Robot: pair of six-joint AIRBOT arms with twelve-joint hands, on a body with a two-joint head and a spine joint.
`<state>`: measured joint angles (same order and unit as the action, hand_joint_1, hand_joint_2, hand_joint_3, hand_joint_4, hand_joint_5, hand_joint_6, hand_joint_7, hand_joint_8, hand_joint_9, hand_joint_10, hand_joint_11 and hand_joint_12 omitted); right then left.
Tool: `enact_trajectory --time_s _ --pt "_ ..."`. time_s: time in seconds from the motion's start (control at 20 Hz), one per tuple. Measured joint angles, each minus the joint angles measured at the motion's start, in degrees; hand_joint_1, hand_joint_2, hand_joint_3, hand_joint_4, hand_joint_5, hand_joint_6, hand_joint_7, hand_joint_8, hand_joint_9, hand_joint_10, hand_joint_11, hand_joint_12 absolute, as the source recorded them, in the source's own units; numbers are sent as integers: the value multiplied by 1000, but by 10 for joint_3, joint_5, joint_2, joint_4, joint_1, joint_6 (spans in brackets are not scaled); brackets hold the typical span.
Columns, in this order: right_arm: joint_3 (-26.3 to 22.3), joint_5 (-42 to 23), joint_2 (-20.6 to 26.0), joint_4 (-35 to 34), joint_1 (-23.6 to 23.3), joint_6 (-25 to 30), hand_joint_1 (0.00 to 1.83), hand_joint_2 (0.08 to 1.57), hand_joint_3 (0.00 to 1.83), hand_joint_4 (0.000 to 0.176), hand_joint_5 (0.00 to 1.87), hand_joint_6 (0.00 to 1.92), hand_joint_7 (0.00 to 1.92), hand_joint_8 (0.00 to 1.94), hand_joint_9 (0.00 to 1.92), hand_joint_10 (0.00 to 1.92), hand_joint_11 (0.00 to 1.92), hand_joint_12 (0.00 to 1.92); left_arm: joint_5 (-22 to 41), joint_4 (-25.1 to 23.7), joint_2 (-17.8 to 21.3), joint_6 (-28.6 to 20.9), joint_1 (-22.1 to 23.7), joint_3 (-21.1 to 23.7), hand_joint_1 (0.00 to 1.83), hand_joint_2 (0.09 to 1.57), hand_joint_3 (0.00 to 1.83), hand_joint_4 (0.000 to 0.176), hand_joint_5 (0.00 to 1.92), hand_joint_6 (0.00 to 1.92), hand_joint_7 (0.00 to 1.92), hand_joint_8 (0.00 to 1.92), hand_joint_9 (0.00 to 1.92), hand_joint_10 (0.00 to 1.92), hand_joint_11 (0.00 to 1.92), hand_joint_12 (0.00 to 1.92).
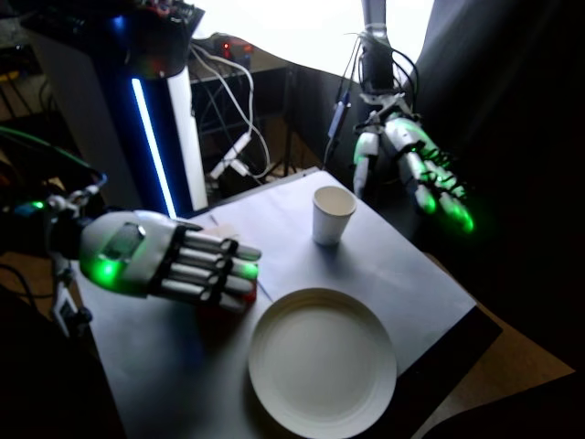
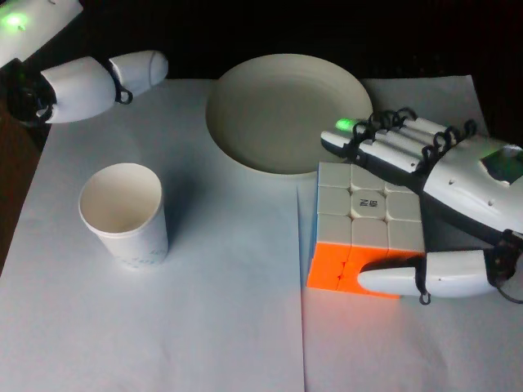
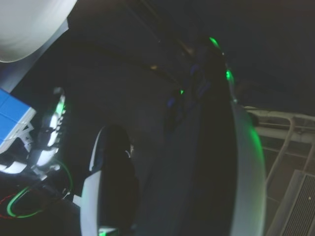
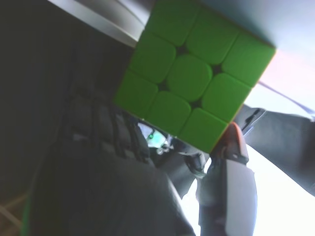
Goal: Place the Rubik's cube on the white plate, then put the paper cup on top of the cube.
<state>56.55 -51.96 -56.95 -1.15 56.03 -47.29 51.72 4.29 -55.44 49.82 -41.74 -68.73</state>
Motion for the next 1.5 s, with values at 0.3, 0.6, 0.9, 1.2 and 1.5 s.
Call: enact_trajectory --time_s 0.3,0.6,0.9,1.2,1.5 --pt "0 -18 -1 -10 0 6 1144 1146 0 0 170 1565 248 1773 335 1919 237 1921 5 5 0 0 -3 0 399 1362 2 88 72 1 0 0 0 0 0 274" --pt "0 -58 -1 -28 0 -1 1129 1165 0 0 162 1458 239 1672 393 1921 512 1921 4 6 0 0 -4 0 389 1365 2 92 75 0 0 0 0 0 0 268" --pt "0 -89 18 -23 -29 -2 1083 1176 0 0 142 1420 209 1523 354 1750 509 1920 6 8 0 0 -6 0 414 1359 0 98 67 1 0 0 0 0 0 180" --pt "35 -98 0 -8 -95 -2 1104 1151 0 0 129 1320 154 1488 341 1781 528 1921 8 13 0 0 -6 1 404 1359 0 92 74 0 0 0 0 0 0 226" --pt "131 -34 -82 -26 -177 -2 1124 1136 0 0 238 1292 280 1508 452 1821 599 1921 12 15 2 1 -8 1 376 1355 0 108 82 2 0 0 0 0 0 328"
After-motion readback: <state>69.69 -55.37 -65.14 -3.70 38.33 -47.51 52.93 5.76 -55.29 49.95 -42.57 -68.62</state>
